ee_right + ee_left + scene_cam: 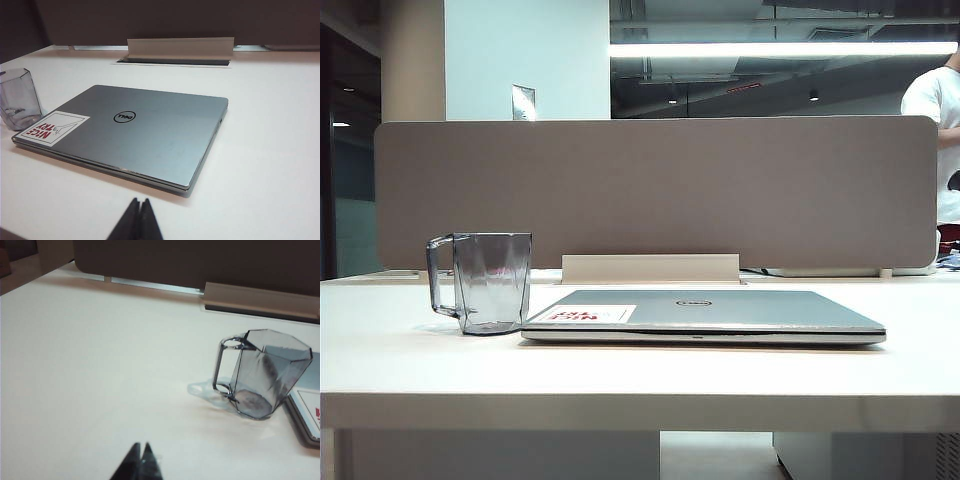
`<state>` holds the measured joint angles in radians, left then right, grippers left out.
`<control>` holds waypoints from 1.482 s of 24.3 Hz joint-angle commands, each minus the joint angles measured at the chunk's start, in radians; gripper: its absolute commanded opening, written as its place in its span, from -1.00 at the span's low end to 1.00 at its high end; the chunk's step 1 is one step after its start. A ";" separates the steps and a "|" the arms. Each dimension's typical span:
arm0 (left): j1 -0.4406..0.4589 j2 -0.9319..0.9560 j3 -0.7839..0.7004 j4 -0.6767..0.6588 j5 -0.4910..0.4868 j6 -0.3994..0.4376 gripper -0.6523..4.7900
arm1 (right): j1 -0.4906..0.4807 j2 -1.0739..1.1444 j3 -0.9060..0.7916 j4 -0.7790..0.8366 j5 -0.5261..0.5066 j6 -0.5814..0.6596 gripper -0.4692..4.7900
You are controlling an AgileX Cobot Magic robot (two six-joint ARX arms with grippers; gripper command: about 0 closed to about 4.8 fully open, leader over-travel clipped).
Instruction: Pick up the water cup and place it on the left side of the laptop.
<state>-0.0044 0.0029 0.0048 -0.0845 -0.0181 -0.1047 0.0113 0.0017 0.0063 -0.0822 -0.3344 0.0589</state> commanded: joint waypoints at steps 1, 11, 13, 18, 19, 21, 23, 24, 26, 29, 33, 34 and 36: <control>0.000 0.001 0.003 -0.012 0.004 0.026 -0.78 | 0.000 -0.002 -0.004 0.007 -0.001 0.000 -0.84; -0.001 0.001 0.003 -0.019 0.019 0.019 -0.78 | -0.001 -0.002 -0.004 0.007 -0.001 0.000 -0.84; -0.001 0.001 0.003 -0.019 0.019 0.019 -0.78 | -0.001 -0.002 -0.004 0.007 -0.001 0.000 -0.84; -0.001 0.001 0.003 -0.019 0.019 0.019 -0.78 | -0.001 -0.002 -0.004 0.007 -0.001 0.000 -0.84; -0.001 0.001 0.003 -0.019 0.019 0.019 -0.78 | -0.001 -0.002 -0.004 0.007 -0.001 0.000 -0.84; -0.001 0.001 0.003 -0.019 0.019 0.019 -0.78 | -0.001 -0.002 -0.004 0.009 -0.001 -0.016 -0.84; -0.001 0.001 0.003 -0.019 0.019 0.019 -0.78 | -0.001 -0.002 -0.004 0.011 0.012 -0.122 -0.84; -0.001 0.001 0.003 -0.019 0.019 0.019 -0.78 | -0.001 -0.002 -0.004 0.017 0.036 -0.141 -0.84; -0.001 0.001 0.003 -0.019 0.019 0.019 -0.78 | -0.002 -0.002 -0.006 0.035 0.122 -0.110 -0.84; -0.001 0.001 0.003 -0.019 0.019 0.019 -0.78 | -0.002 -0.002 -0.006 0.042 0.263 -0.054 -0.84; -0.001 0.001 0.003 -0.019 0.019 0.019 -0.78 | -0.002 -0.002 -0.006 0.029 0.341 -0.014 -0.84; -0.001 0.001 0.003 -0.019 0.019 0.019 -0.78 | -0.002 -0.002 -0.006 0.027 0.340 -0.013 -0.84; -0.001 0.001 0.003 -0.019 0.019 0.019 -0.78 | -0.001 -0.002 -0.006 0.027 0.340 -0.013 -0.84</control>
